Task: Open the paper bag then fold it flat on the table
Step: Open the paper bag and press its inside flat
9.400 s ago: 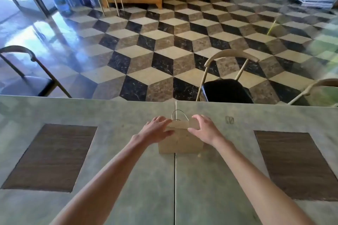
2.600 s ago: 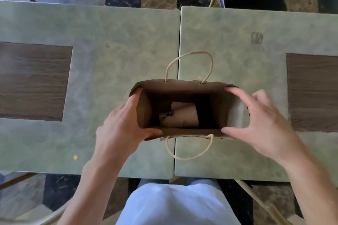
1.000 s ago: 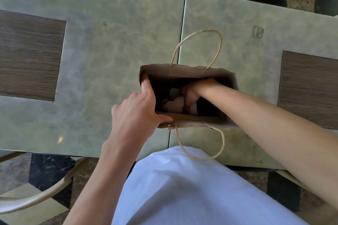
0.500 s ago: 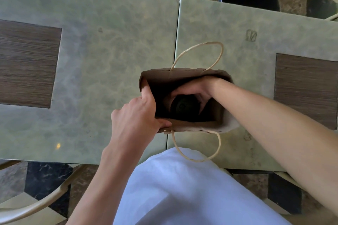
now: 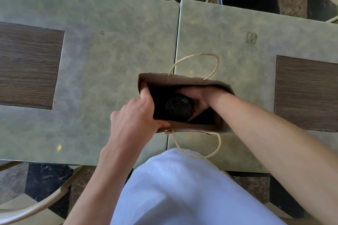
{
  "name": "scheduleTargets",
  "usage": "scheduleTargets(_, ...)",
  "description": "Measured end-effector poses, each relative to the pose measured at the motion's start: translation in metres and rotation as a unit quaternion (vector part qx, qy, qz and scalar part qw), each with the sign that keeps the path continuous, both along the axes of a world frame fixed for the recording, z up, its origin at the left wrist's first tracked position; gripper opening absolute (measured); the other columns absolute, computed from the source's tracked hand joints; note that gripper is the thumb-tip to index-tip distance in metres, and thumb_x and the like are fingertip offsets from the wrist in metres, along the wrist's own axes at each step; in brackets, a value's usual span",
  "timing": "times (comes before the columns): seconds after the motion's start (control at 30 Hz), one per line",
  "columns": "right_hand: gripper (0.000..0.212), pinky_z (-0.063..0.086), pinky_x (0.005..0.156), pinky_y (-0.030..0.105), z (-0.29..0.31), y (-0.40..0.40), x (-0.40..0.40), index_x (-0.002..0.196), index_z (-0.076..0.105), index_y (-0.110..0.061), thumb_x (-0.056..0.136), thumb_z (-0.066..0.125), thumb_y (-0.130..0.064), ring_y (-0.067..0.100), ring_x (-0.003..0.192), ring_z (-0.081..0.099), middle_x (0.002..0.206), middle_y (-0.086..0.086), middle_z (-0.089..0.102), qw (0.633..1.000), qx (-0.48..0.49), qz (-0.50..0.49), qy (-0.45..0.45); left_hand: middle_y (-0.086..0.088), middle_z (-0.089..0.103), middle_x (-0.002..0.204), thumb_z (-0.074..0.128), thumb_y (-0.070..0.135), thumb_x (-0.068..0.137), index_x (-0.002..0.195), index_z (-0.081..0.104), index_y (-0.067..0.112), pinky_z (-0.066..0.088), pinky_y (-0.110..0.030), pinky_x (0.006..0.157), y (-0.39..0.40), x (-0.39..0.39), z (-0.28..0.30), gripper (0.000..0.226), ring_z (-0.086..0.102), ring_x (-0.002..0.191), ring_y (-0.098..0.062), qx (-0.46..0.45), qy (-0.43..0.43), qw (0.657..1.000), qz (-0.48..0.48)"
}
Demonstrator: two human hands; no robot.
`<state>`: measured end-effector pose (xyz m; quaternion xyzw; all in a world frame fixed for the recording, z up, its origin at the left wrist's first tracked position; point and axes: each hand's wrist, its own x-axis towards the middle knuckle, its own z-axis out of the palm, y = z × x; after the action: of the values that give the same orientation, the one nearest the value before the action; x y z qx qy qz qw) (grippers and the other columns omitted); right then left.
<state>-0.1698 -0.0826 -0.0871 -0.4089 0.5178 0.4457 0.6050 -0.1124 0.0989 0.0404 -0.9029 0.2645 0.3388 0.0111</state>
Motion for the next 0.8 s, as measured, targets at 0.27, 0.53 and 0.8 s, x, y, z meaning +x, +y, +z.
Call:
scheduleTargets(0.27, 0.045, 0.062, 0.056, 0.047, 0.003, 0.000, -0.004, 0.122, 0.063, -0.019, 0.088, 0.060, -0.050, 0.034, 0.102, 0.067, 0.120, 0.012, 0.068, 1.000, -0.003, -0.022, 0.020, 0.008, 0.032, 0.068, 0.072, 0.055, 0.075, 0.147, 0.008, 0.017, 0.033, -0.034, 0.062, -0.003, 0.001, 0.001, 0.104, 0.042, 0.075, -0.026, -0.005, -0.001, 1.000, 0.004)
scheduleTargets(0.53, 0.041, 0.061, 0.051, 0.042, 0.017, 0.001, -0.014, 0.103, 0.063, -0.020, 0.085, 0.062, -0.056, 0.033, 0.093, 0.066, 0.108, 0.011, 0.066, 0.998, -0.030, -0.050, 0.002, 0.008, 0.032, 0.069, 0.072, 0.056, 0.075, 0.147, 0.007, 0.018, 0.036, -0.035, 0.064, -0.004, 0.001, 0.000, 0.105, 0.044, 0.076, -0.025, -0.004, 0.004, 1.000, 0.002)
scheduleTargets(0.8, 0.055, 0.052, 0.063, 0.040, 0.031, 0.001, -0.017, 0.116, 0.059, -0.017, 0.090, 0.039, -0.061, 0.039, 0.083, 0.070, 0.109, 0.019, 0.068, 0.995, -0.103, -0.015, 0.007, 0.006, 0.037, 0.070, 0.071, 0.056, 0.075, 0.147, 0.008, 0.018, 0.036, -0.036, 0.065, -0.007, 0.001, 0.001, 0.103, 0.046, 0.076, -0.027, -0.020, 0.011, 1.000, 0.001)
